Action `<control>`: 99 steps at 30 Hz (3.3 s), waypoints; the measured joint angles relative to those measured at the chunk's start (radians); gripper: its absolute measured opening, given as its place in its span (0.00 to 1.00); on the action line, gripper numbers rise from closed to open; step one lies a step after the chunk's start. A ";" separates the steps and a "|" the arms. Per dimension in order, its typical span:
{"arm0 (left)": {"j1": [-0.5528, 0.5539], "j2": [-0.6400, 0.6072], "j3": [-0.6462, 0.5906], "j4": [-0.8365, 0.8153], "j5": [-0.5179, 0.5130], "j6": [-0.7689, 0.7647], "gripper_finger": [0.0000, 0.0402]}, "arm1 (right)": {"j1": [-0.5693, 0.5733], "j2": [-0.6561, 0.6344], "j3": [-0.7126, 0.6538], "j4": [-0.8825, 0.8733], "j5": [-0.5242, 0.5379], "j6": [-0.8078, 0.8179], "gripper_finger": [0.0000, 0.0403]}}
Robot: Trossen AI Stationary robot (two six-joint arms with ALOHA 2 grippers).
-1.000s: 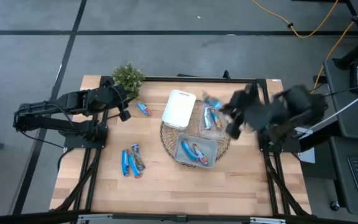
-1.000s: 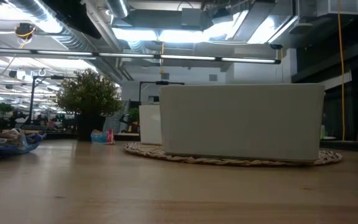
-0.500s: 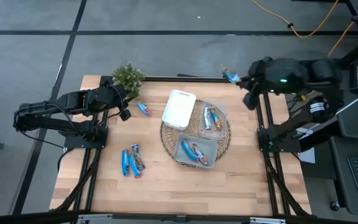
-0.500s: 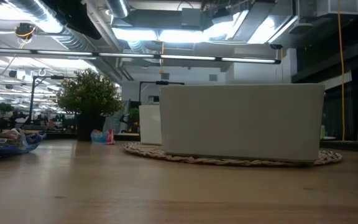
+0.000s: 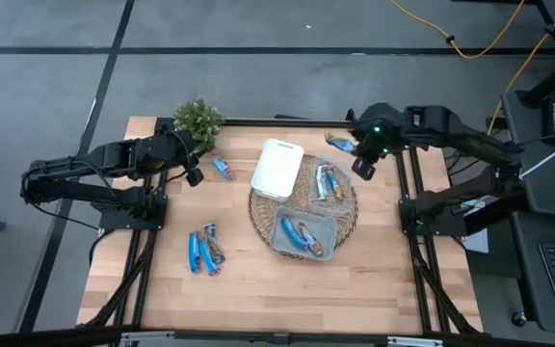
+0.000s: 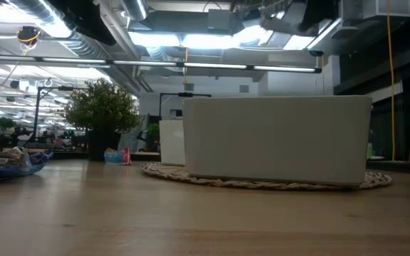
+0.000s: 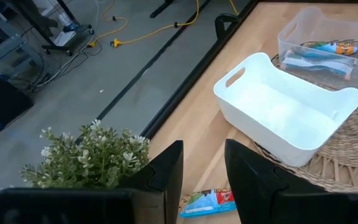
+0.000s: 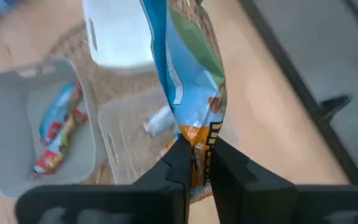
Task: Pick and place Granola Bars by type
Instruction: Put the yellow granola bar into the transparent bin, then put the top red granola bar into the gray bin
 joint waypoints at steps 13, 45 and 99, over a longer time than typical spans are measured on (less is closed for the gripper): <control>0.000 0.000 0.000 -0.017 0.000 -0.036 0.28 | -0.119 0.016 -0.371 0.227 -0.105 0.208 0.11; 0.000 0.000 0.000 -0.015 0.044 -0.080 0.28 | -0.026 0.015 -0.320 0.407 -0.218 0.249 0.46; 0.408 0.817 0.209 -0.146 0.455 0.758 0.67 | 0.165 -0.157 -0.328 0.860 0.140 -0.332 0.40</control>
